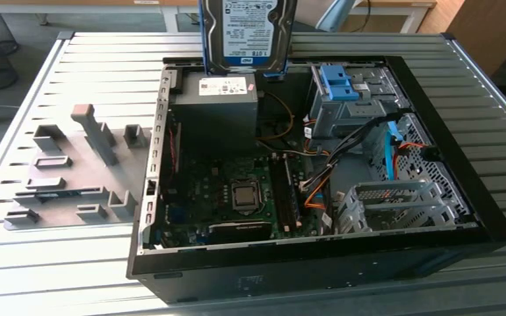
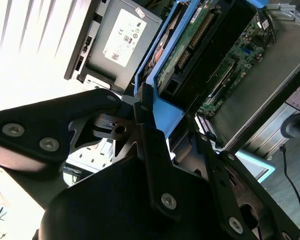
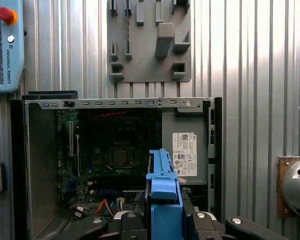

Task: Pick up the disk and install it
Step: 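Pick up the disk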

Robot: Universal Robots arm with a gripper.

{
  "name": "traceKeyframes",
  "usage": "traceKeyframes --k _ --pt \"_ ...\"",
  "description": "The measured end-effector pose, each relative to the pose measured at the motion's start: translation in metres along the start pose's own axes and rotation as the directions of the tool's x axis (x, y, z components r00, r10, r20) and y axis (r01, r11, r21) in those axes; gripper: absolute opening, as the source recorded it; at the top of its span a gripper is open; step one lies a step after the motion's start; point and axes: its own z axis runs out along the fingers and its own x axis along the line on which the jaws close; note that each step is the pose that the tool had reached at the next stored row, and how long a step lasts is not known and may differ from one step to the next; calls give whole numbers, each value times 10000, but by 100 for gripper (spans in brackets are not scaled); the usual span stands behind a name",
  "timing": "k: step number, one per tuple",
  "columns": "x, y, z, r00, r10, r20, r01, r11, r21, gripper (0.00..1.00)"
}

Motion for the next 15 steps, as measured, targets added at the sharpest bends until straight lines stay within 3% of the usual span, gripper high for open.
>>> traceKeyframes --k 8,15 --pt "95 -23 0 10000 0 -4 0 10000 0 36" --pt "134 -131 2 10000 1 -4 -1 10000 1 36"
